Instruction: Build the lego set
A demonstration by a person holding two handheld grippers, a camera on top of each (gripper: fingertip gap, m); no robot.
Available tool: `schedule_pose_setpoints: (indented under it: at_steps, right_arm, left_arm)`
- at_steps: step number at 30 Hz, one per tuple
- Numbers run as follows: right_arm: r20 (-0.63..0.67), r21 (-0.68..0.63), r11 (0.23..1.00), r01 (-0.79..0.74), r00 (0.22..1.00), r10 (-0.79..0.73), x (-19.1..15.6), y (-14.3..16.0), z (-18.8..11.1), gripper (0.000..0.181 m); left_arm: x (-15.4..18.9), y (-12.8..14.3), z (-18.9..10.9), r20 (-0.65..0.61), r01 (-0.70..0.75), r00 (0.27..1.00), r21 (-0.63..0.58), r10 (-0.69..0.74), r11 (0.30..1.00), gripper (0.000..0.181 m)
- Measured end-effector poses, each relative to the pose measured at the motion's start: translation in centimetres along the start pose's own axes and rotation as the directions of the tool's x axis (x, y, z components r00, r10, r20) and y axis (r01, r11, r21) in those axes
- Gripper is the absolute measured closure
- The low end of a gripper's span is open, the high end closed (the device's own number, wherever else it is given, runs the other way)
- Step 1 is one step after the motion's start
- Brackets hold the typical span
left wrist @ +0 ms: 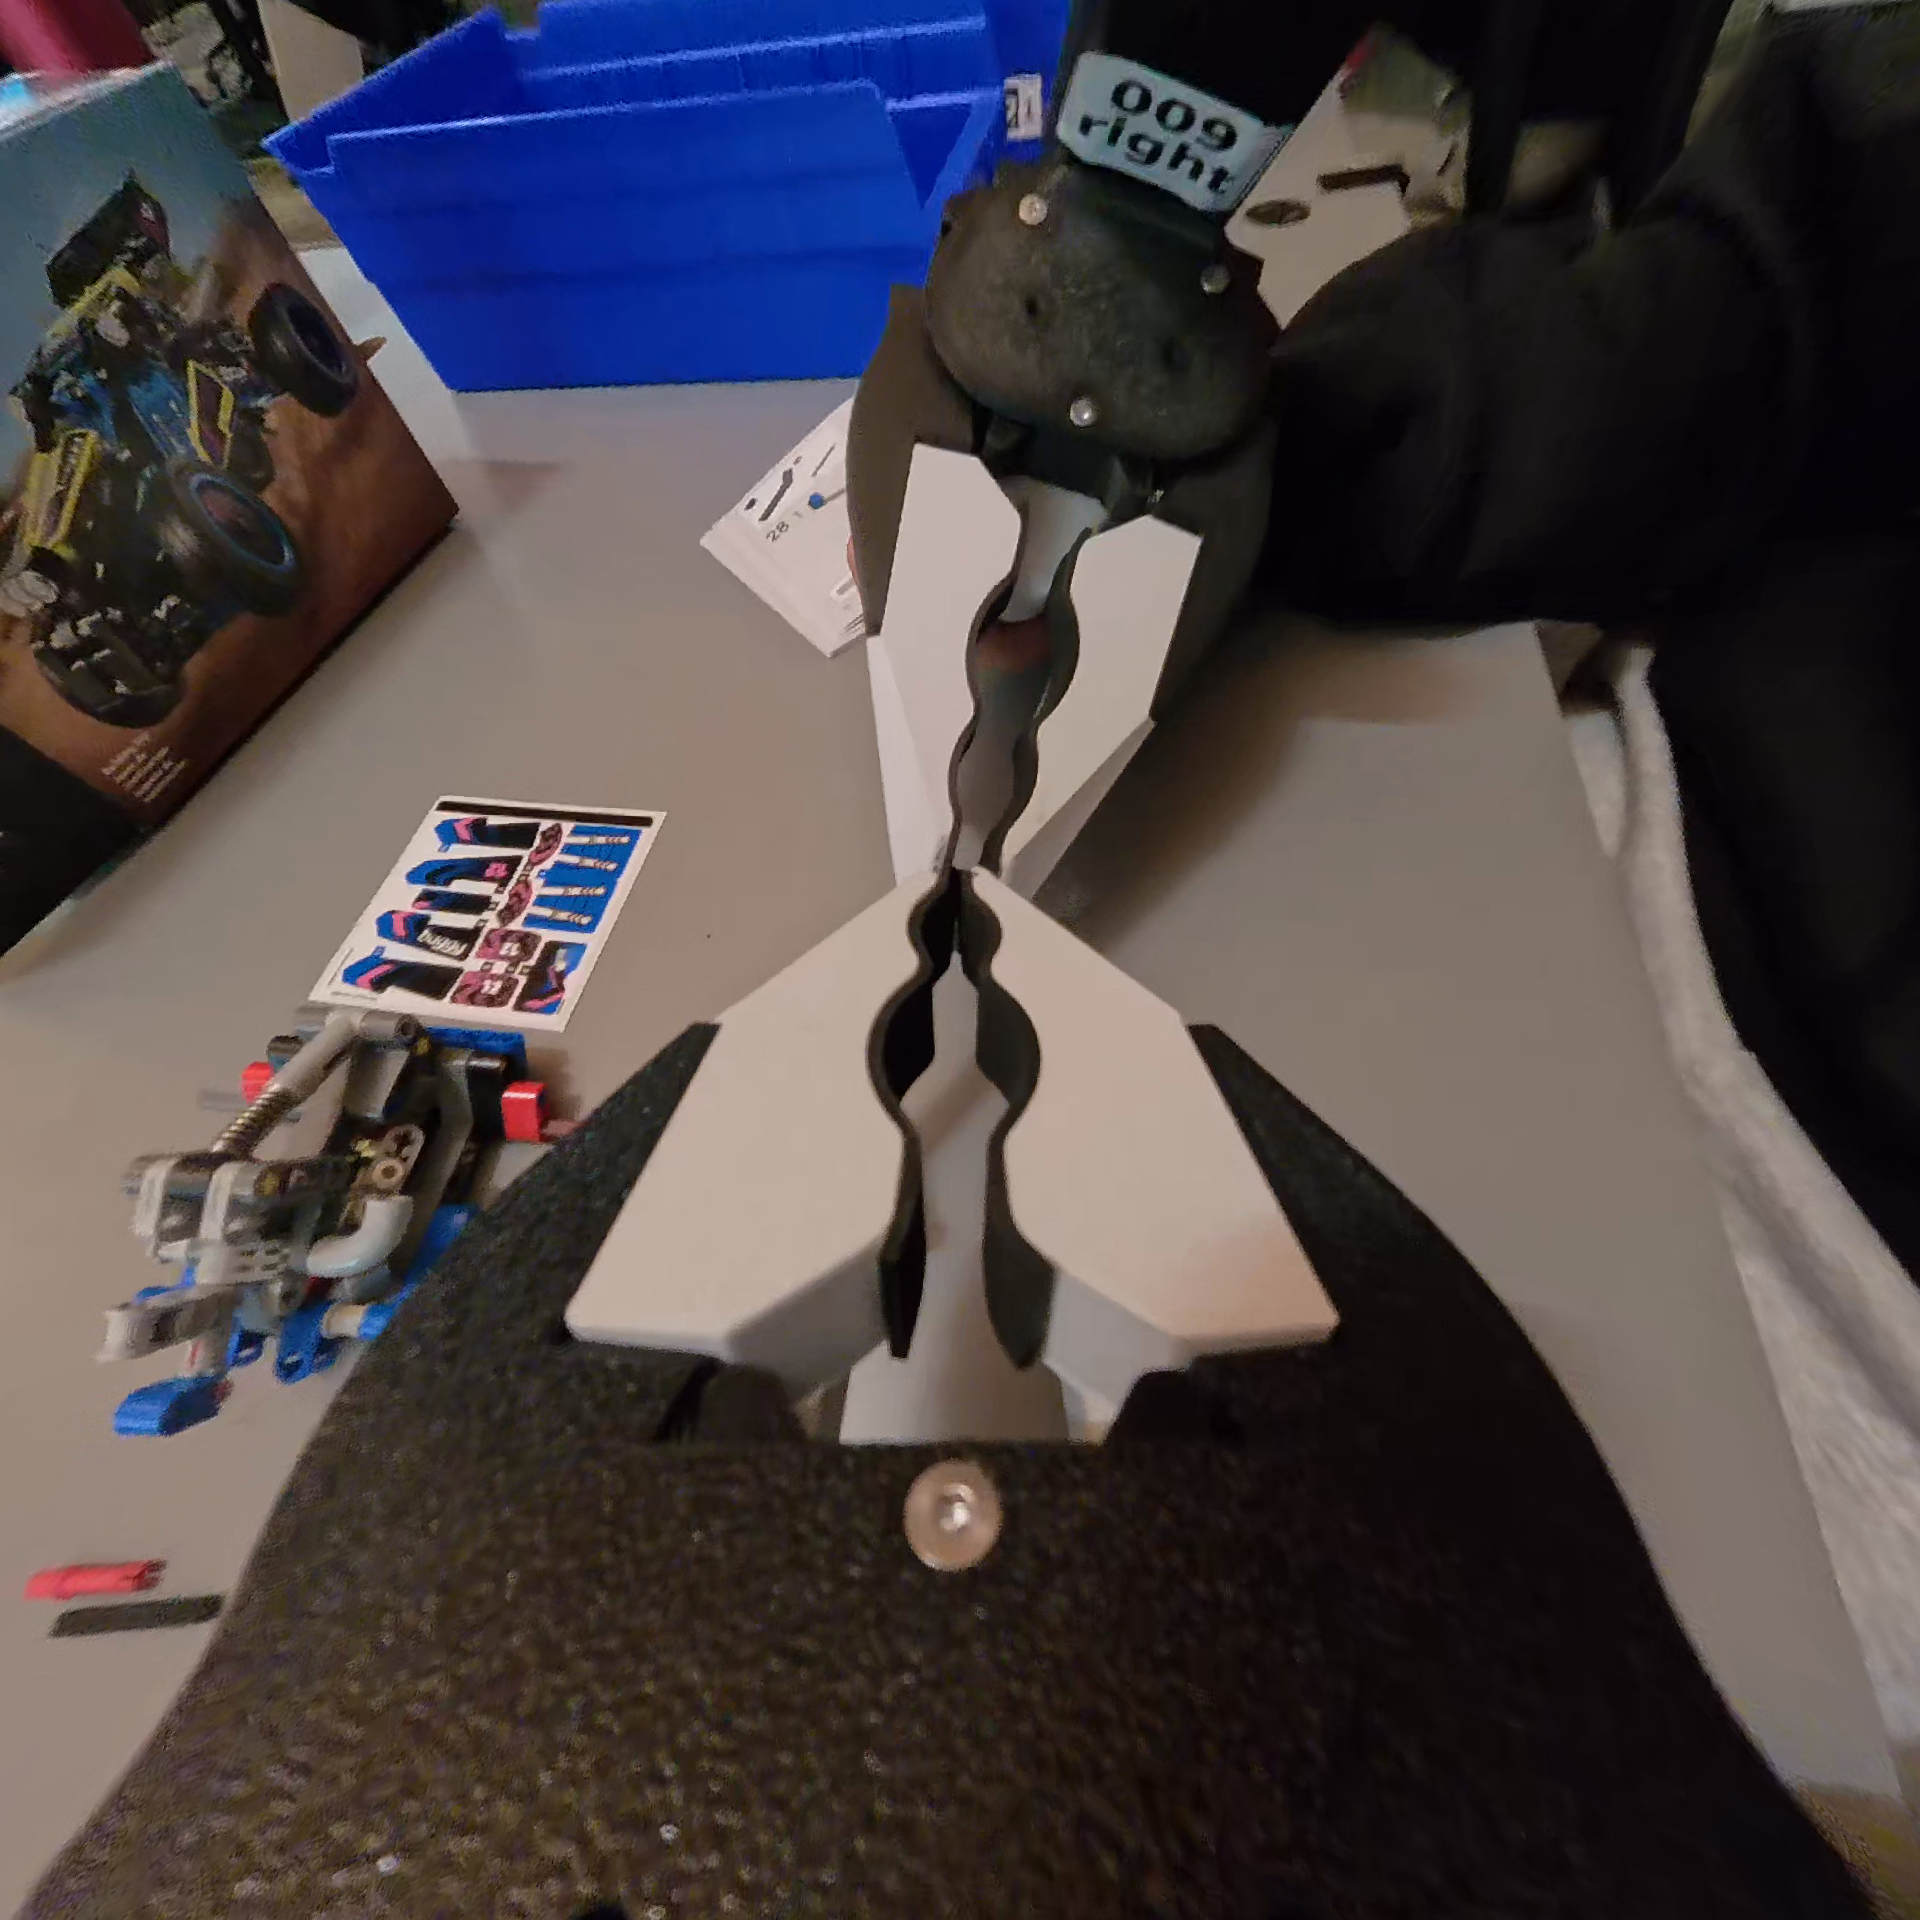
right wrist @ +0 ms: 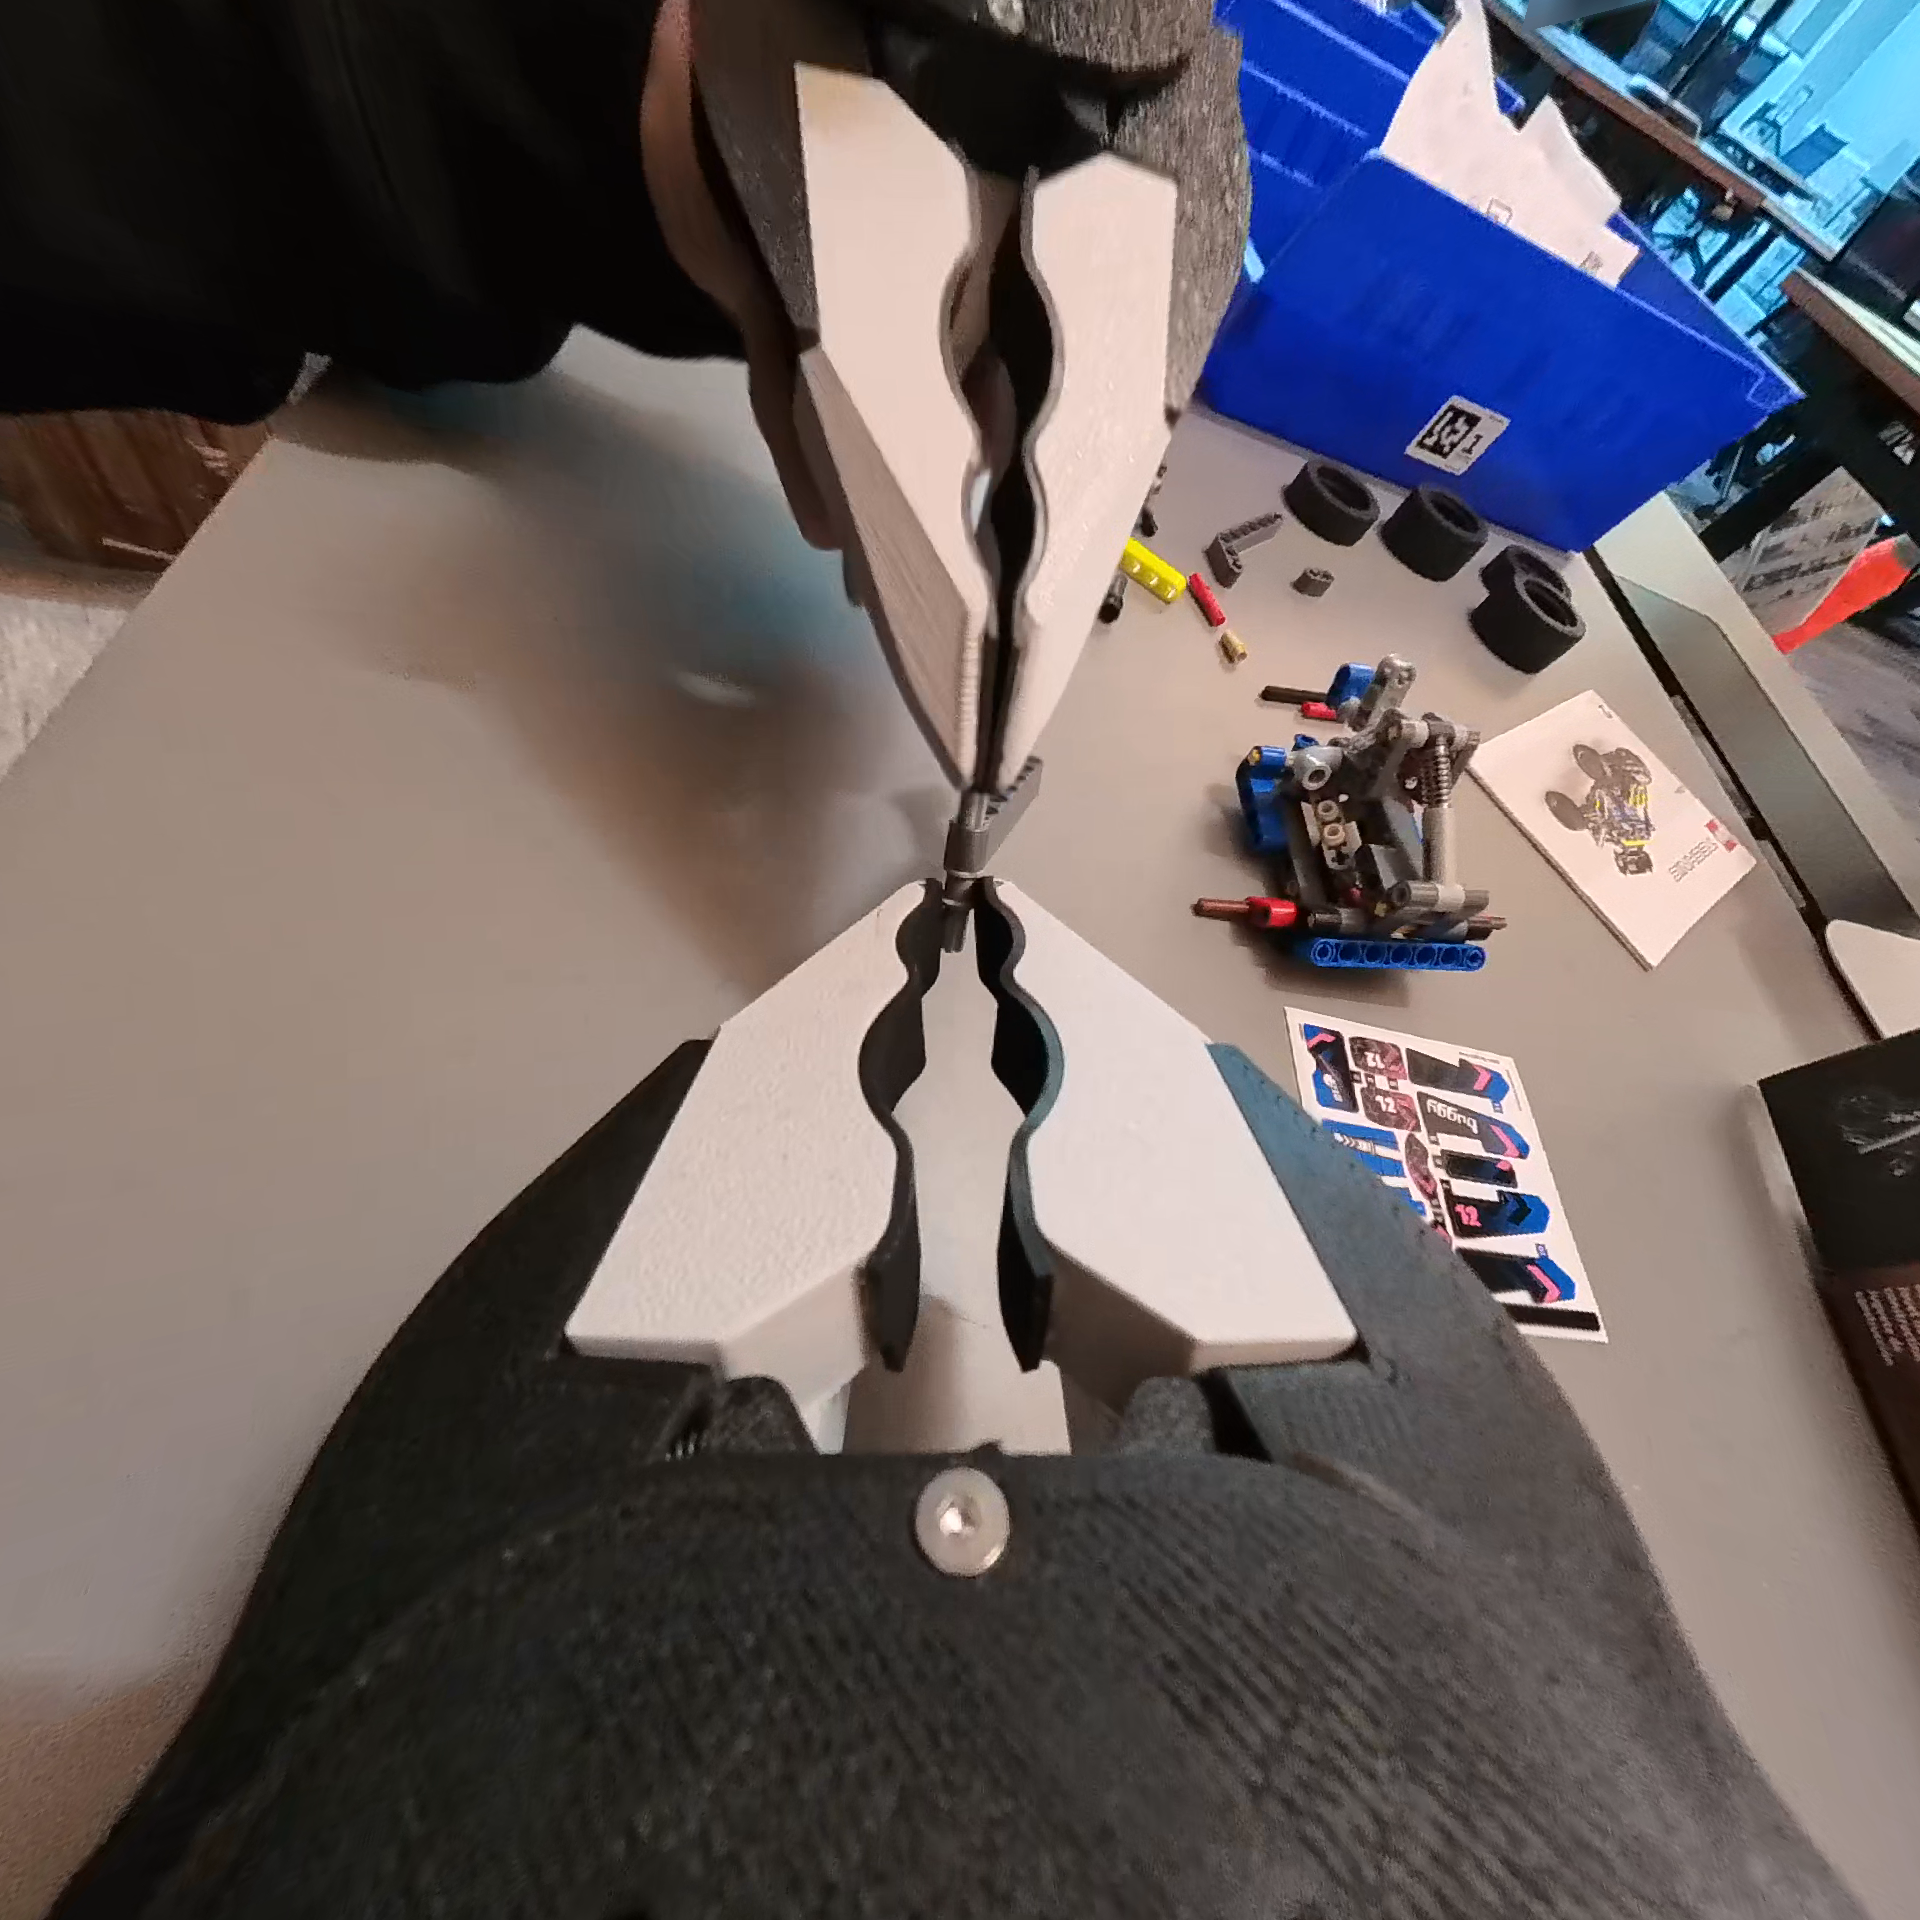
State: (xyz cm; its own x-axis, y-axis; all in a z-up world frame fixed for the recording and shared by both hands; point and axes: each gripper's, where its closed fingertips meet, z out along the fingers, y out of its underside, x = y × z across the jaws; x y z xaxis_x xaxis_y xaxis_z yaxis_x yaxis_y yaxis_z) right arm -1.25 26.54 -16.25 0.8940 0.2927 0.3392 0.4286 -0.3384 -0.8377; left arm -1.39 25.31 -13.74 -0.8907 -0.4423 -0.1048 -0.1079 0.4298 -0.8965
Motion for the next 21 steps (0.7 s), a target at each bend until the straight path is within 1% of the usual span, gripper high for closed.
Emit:
schedule_pose_setpoints:
  at_steps: [1, 3, 5, 7, 11, 13, 16, 21]
  right_arm:
    - [-0.001, -0.002, 1.000, 0.001, 1.000, -0.001, 0.00, 0.06, 0.03, 0.176]
    - [-0.005, 0.000, 1.000, -0.003, 1.000, 0.003, 0.07, 0.03, -0.04, 0.177]
    - [-0.005, -0.002, 1.000, -0.007, 1.000, 0.007, 0.09, 0.14, -0.08, 0.176]
    - [-0.005, 0.001, 1.000, -0.004, 1.000, 0.004, 0.05, 0.03, -0.06, 0.177]
    - [-0.001, -0.020, 1.000, 0.016, 1.000, -0.016, -0.27, 0.15, 0.26, 0.176]
    - [-0.005, -0.014, 1.000, 0.007, 1.000, -0.007, -0.20, 0.09, 0.25, 0.176]
    - [-0.007, 0.003, 1.000, -0.009, 1.000, 0.009, 0.03, -0.08, 0.02, 0.176]
    - [-0.005, -0.017, 1.000, 0.002, 1.000, -0.002, -0.18, 0.14, 0.22, 0.176]
  left_arm:
    - [-0.03, 0.00, -0.01, 0.007, -0.005, 1.000, -0.009, 0.005, 1.000, 0.181]
    - [-0.10, 0.07, -0.29, 0.019, -0.016, 1.000, -0.029, 0.016, 0.999, 0.173]
    - [-0.20, 0.37, -0.58, 0.032, -0.033, 0.999, -0.059, 0.035, 0.998, 0.172]
    - [-0.13, 0.50, -0.43, 0.035, -0.045, 0.998, -0.079, 0.048, 0.996, 0.178]
    - [0.05, 0.80, 0.20, 0.033, -0.057, 0.998, -0.111, 0.061, 0.992, 0.180]
    - [-0.21, 0.61, 0.02, 0.051, -0.071, 0.996, -0.104, 0.077, 0.992, 0.180]
    - [-0.20, 0.25, -0.26, 0.042, -0.045, 0.998, -0.067, 0.048, 0.997, 0.180]
    - [0.09, 0.47, -0.19, 0.021, -0.050, 0.998, -0.076, 0.052, 0.996, 0.181]
